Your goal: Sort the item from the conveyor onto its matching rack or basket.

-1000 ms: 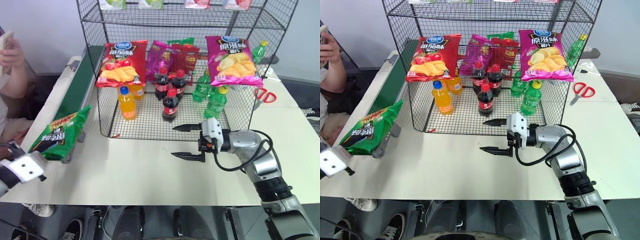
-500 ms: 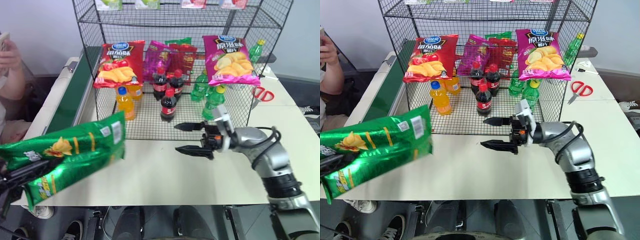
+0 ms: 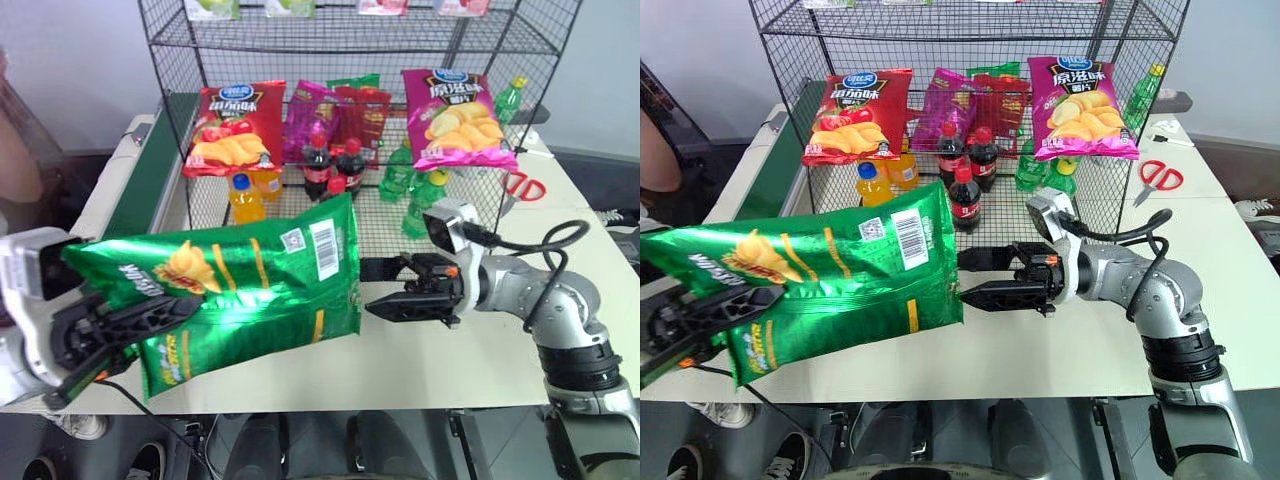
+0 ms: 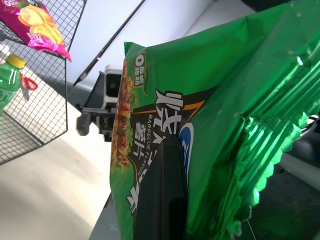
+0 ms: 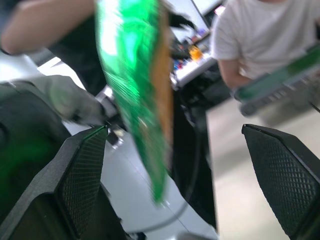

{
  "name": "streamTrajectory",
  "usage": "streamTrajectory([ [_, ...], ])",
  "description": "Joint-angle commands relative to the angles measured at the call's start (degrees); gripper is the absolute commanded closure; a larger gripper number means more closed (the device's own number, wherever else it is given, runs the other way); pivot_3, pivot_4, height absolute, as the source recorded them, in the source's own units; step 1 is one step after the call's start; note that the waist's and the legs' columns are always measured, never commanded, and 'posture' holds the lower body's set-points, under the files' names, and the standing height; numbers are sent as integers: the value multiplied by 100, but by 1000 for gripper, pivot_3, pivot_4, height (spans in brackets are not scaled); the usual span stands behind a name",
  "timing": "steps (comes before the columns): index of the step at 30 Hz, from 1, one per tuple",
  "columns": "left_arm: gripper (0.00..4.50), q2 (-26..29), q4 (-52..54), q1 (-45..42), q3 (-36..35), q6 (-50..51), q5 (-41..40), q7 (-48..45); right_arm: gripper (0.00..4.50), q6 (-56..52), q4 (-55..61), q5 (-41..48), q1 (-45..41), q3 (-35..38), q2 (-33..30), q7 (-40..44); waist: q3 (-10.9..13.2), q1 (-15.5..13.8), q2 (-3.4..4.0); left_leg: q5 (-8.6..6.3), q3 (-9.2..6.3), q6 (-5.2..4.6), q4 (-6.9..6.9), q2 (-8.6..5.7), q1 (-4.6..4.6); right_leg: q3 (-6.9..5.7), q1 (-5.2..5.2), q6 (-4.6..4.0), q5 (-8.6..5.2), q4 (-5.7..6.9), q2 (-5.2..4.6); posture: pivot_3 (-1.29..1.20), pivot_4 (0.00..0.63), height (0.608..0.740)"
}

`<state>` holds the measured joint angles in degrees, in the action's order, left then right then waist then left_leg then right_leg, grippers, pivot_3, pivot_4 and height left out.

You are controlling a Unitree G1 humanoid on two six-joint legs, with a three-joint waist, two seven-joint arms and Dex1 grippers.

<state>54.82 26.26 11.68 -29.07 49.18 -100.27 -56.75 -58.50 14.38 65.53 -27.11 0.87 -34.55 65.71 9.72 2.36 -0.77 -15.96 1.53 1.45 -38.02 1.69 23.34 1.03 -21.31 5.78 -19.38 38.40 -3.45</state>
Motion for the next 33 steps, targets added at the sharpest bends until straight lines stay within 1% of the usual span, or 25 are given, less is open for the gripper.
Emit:
streamTrajectory([
  [1, 4487, -136, -181, -416, 307, 116, 162, 26, 0, -60, 326, 363, -175, 184, 128, -233, -1, -5, -1, 0, 0, 0, -1, 0, 0, 0, 0, 0, 0, 0, 0, 0, 150, 739],
  [4, 4487, -278, -238, -675, 555, 227, 340, 30, 0, -162, 333, 497, -239, 151, 240, -423, -1, -8, -2, 0, 0, 0, -1, -1, 0, 0, 0, 0, 0, 1, 0, 0, 150, 739],
  [10, 4487, -626, -266, -1027, 933, 327, 662, 64, 0, -90, 252, 282, -337, -90, 639, -922, 0, 5, -2, 0, 1, 0, -1, 0, 2, 3, -4, 1, 0, 3, 1, 0, 150, 739],
  [13, 4487, -816, -243, -1172, 1087, 332, 784, 114, 0, 4, 311, 37, -302, -284, 695, -910, 0, 1, -2, 0, 1, 0, -1, 0, 1, 3, -4, 1, 0, 4, 2, 0, 150, 739],
  [16, 4487, -902, -228, -1215, 1146, 336, 1002, 82, 0, -50, 351, 56, -259, -327, 672, -851, 0, -11, -2, 0, 0, 0, -2, -1, 3, 3, -4, 1, 0, 3, 1, 0, 150, 739],
  [19, 4500, -915, -229, -1130, 1110, 359, 1106, -5, 868, -66, 334, 53, -229, -317, 636, -836, 0, -8, -2, 0, 1, 0, -2, -1, 3, 3, -4, 1, 0, 2, 1, 0, 150, 739],
  [20, 4500, -912, -226, -1110, 1102, 354, 1158, -32, 1418, -75, 317, 59, -228, -309, 628, -841, 0, -8, -2, 0, 1, 0, -2, -1, 3, 3, -4, 1, 0, 3, 1, 0, 150, 739],
  [21, 4500, -918, -235, -1085, 1090, 338, 1218, -64, 1827, -84, 307, 69, -227, -298, 611, -829, 0, -7, -2, 0, 0, 0, -2, -1, 3, 3, -4, 1, 0, 2, 1, 0, 150, 739],
  [23, 4500, -947, -274, -1055, 1051, 278, 1335, -97, 2885, -128, 297, 121, -223, -272, 582, -816, 0, -6, -2, 0, 0, 0, -2, 0, 3, 3, -5, 1, 0, 2, 1, 0, 150, 739],
  [24, 4500, -955, -288, -1051, 1038, 246, 1410, -120, 3322, -133, 299, 125, -217, -269, 565, -798, 0, -5, -2, 0, 0, 0, -2, 0, 3, 3, -5, 1, 0, 2, 1, 0, 150, 739],
  [25, 4500, -971, -315, -1059, 1025, 218, 1474, -125, 3901, -128, 301, 117, -210, -268, 546, -770, 0, -6, -2, 0, 0, 0, -1, 0, 3, 3, -4, 1, 0, 2, 1, 0, 150, 739],
  [26, 4500, -979, -339, -1066, 1015, 205, 1521, -141, 4377, -124, 303, 110, -206, -266, 538, -757, 0, -6, -2, 0, 0, 0, -1, 0, 3, 3, -5, 1, 0, 2, 1, 0, 150, 739],
  [28, 4500, -999, -402, -1077, 999, 137, 1716, -127, 4447, -104, 309, 75, -193, -272, 530, -739, 0, -7, -2, 0, 0, 0, -1, 0, 3, 3, -5, 1, 0, 2, 0, 0, 150, 739],
  [31, 4500, -1038, -608, -1160, 938, 183, 1662, 151, 4447, -14, 323, -19, -169, -292, 521, -711, 0, -8, -2, 0, 0, 0, -1, 0, 3, 3, -4, 1, 0, 1, -1, 0, 150, 739],
  [32, 3930, -1055, -648, -1191, 919, 169, 1669, 195, 4500, 10, 327, -45, -162, -291, 521, -705, 0, -7, -2, 0, 0, 0, -1, 0, 3, 3, -4, 1, 0, 1, -1, 0, 150, 739],
  [33, 3589, -1051, -665, -1199, 899, 172, 1670, 193, 4500, 77, 339, -122, -155, -294, 520, -707, 0, -8, -3, 0, 0, 0, -1, 0, 3, 3, -4, 1, 0, 1, -1, 0, 150, 739],
])
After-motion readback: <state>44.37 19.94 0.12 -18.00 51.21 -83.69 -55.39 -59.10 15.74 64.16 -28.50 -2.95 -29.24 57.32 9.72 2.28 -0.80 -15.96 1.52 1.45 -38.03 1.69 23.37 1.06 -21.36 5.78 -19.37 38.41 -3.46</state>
